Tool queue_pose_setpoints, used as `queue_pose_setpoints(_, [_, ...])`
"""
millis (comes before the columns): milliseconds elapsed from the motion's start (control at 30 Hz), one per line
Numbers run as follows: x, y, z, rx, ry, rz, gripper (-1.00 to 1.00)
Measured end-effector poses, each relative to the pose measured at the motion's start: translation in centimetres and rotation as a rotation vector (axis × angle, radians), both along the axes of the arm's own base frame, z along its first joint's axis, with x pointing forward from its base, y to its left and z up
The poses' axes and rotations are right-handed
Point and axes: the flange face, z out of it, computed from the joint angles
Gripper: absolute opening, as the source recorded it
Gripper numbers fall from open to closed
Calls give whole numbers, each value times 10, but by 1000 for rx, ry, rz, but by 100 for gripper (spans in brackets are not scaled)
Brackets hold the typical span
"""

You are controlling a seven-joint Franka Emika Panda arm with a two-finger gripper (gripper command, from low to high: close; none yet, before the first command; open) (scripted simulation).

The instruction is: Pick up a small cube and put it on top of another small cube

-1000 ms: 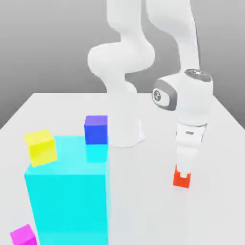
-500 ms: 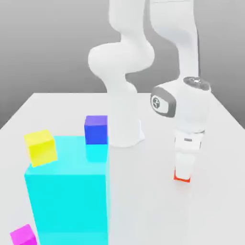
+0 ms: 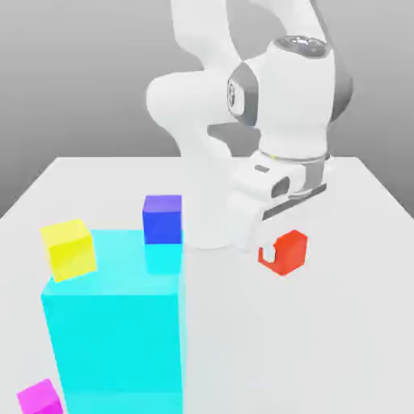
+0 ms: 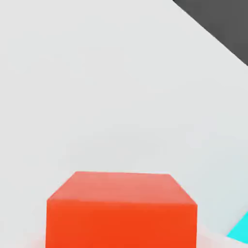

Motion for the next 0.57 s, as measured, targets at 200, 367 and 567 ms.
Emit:
queue_pose_setpoints(200, [6,-85,84,2,1,-362,-100])
queue_pose_setpoints(367, [-9,-133,110,2,1,-572,-100])
queue_pose_setpoints(567, [-11,-135,76,2,1,-583,100])
